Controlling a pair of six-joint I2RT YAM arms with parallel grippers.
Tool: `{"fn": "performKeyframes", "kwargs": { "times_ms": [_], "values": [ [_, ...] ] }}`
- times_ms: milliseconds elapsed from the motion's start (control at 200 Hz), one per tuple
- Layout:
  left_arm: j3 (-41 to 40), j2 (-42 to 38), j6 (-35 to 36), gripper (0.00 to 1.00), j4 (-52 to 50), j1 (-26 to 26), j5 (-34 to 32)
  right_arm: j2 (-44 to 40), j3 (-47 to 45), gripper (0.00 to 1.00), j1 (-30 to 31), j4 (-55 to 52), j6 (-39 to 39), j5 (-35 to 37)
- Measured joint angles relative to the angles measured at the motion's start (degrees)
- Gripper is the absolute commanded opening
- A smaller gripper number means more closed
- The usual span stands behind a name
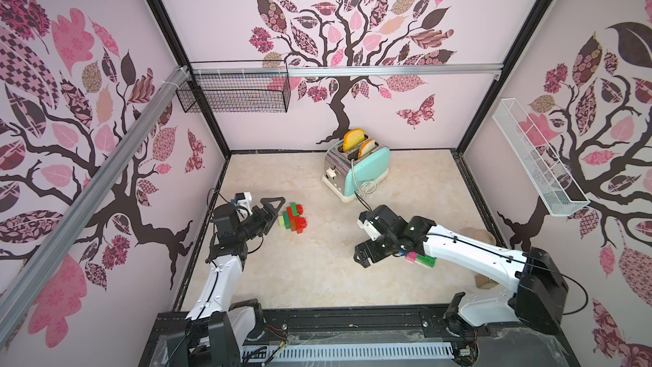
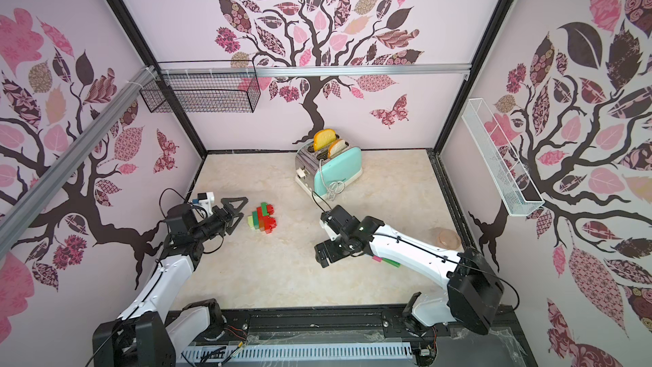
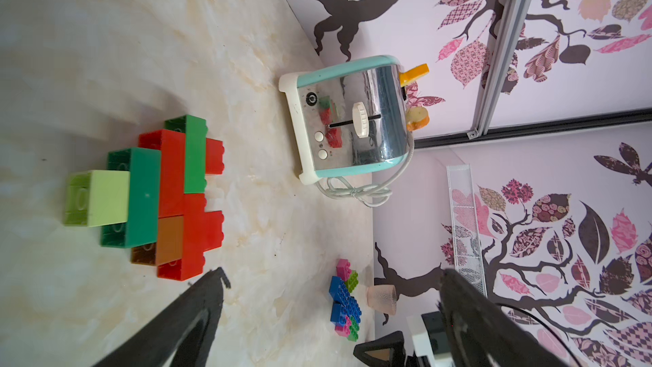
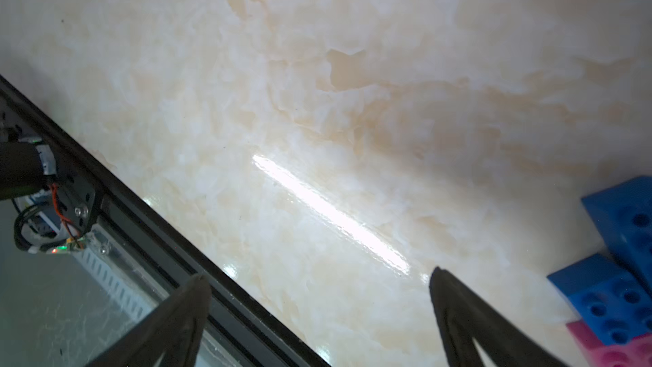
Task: Assemble a heart with lego
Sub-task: Move the lego brick at the center of the board.
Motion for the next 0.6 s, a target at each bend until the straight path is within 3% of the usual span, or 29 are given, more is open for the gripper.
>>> {"fn": "performKeyframes", "kwargs": {
  "times_ms": [150,370,600],
  "values": [
    [1.6,0.0,2.7,0.97,-2.3,-9.2,-1.4,-6.6,-7.2,0.99,-9.1,-0.5,3.5,0.4],
    [3.5,0.2,7.7,0.97,-6.3,-23.9,-7.3,-8.5,-7.0,1.00,-17.1,-0.6,2.2,0.7],
    [3.5,3.0,9.2,0.97,-6.6,-29.4,-11.3,-3.2,-7.0,1.00,-20.3,1.6,-0.5,0.8]
  ]
}}
